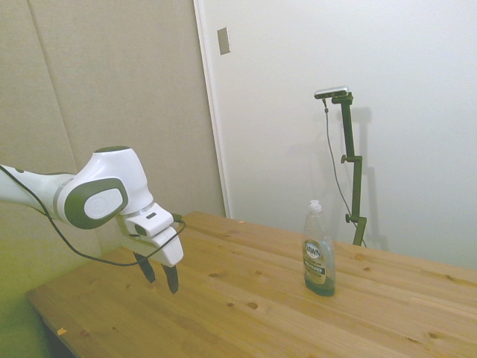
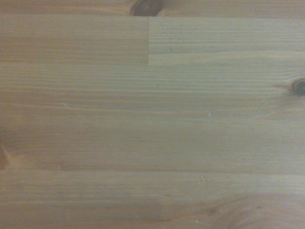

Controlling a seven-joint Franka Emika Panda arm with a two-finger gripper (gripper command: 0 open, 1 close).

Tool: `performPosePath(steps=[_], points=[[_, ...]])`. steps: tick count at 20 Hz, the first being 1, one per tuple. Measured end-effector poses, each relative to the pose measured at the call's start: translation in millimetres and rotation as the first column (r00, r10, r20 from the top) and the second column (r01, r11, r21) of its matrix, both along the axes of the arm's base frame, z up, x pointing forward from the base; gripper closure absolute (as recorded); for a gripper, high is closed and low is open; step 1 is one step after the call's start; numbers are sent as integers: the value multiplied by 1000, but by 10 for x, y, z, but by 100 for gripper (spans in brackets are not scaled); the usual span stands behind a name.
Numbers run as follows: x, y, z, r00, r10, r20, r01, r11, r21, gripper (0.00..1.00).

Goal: Knock down the dish soap

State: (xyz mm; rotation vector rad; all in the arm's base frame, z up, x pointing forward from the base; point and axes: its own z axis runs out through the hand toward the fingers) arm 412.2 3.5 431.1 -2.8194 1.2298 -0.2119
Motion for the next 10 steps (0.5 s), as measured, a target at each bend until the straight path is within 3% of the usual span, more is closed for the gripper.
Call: performPosePath(steps=[4,10], points=[[30,-29,31,1000,-15,9,15,1000,3,0],[331,-431,339,994,-92,64,91,996,11,0]])
